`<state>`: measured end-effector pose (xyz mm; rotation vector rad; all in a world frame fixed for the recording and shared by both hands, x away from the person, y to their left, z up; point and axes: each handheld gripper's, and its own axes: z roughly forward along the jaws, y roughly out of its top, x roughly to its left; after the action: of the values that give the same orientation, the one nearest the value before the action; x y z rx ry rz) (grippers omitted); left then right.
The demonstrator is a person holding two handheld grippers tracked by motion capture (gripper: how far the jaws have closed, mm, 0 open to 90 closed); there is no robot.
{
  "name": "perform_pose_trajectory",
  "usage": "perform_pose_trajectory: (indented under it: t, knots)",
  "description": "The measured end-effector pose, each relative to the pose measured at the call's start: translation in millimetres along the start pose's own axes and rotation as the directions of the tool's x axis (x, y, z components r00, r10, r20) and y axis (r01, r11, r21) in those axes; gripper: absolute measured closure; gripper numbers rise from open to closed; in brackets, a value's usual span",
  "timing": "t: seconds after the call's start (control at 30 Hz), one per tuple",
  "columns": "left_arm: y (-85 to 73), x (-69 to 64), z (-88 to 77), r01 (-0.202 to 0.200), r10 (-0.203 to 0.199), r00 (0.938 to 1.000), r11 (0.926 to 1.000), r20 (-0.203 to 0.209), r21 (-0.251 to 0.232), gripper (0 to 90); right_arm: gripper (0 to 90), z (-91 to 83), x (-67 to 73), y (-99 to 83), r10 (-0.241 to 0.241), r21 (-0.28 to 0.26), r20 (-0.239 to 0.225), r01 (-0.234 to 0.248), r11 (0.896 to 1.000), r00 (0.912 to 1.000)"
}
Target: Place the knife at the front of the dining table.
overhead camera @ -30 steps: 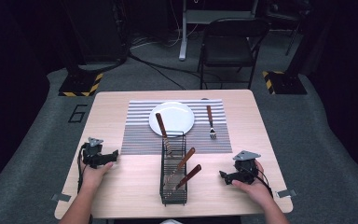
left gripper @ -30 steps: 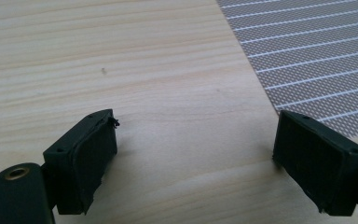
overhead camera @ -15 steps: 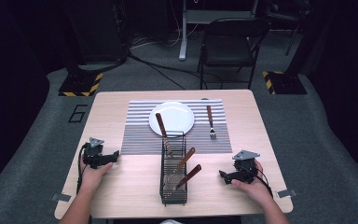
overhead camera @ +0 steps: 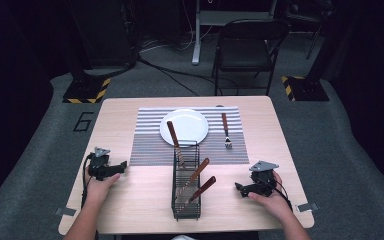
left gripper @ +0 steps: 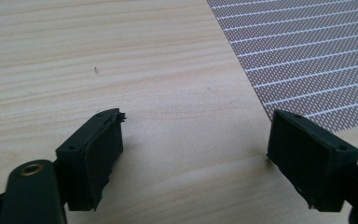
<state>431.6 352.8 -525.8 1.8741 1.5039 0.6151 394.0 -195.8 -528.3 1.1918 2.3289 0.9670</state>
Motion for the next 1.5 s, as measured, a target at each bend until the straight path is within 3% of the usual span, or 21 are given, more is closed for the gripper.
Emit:
perform_pose_trajectory:
  t: [0.17, 0.27, 0.43, 0.47, 0.57, 0.7, 0.9, 1.03, 1.17, 1.3, 1.37, 1.5]
  knots:
    - [2.6, -2.9, -2.3, -0.004, 0.004, 1.0, 0.9999, 0.004, 0.015, 25.7, 0.0, 0.0, 0.0, 0.0, 0.0, 0.0, 0.0, 0.0, 1.0, 1.0]
    - [8.2, -6.9, -11.4, -0.022, 0.023, 0.9996, 0.9996, -0.017, 0.018, 32.5, 0.0, 0.1, 0.0, 0.0, 0.0, 0.0, 0.0, 0.0, 1.0, 1.0]
    - [11.2, -10.1, -22.2, 0.012, -0.012, 0.9998, 0.9999, -0.016, 0.004, 37.7, 0.0, 0.0, 0.0, 0.0, 0.0, 0.0, 0.0, 0.0, 1.0, 1.0]
    - [12.3, -10.0, -25.4, 0.013, -0.013, 0.9999, 0.9998, -0.01, 0.013, 37.7, 0.0, 0.0, 0.0, 0.0, 0.0, 0.0, 0.0, 0.0, 1.0, 1.0]
    - [17.4, -15.8, -36.2, 0.028, -0.028, 0.9996, 0.9991, 0.006, -0.031, 41.2, 0.0, 0.0, 0.0, 0.0, -0.001, 0.0, 0.0, 0.001, 1.0, 1.0]
    - [23.2, -23.9, -45.4, 0.02, -0.018, 0.9995, 0.9987, 0.027, -0.046, 44.4, 0.0, 0.0, 0.0, 0.0, 0.0, 0.0, 0.0, 0.0, 1.0, 1.0]
    - [27.8, -34.5, -50.2, -0.005, 0.007, 0.9987, 0.9991, 0.051, -0.042, 46.9, 0.0, 0.0, 0.0, 0.0, 0.0, 0.0, 0.0, 0.0, 1.0, 1.0]
    - [30.2, -39.0, -52.8, 0.001, 0.002, 0.9966, 0.9994, 0.082, -0.035, 51.5, 0.0, 0.0, 0.0, 0.0, 0.0, 0.0, 0.0, 0.0, 1.0, 1.0]
    - [35.5, -47.0, -57.9, -0.017, 0.024, 0.9919, 0.9984, 0.125, -0.053, 55.8, 0.0, 0.0, 0.0, 0.0, 0.0, 0.0, 0.0, 0.0, 1.0, 1.0]
    - [38.7, -51.2, -58.7, -0.033, 0.041, 0.9894, 0.998, 0.14, -0.054, 56.3, 0.0, 0.0, 0.0, 0.0, 0.0, 0.0, 0.0, 0.0, 1.0, 1.0]
    - [43.4, -54.0, -58.6, -0.042, 0.054, 0.981, 0.997, 0.186, -0.066, 56.3, 0.0, 0.0, 0.0, 0.0, -0.001, 0.0, 0.0, 0.001, 1.0, 1.0]
    - [50.6, -61.0, -59.0, -0.059, 0.073, 0.9756, 0.9956, 0.207, -0.073, 56.4, 0.0, 0.0, 0.0, 0.0, 0.0, 0.0, 0.0, 0.0, 1.0, 1.0]
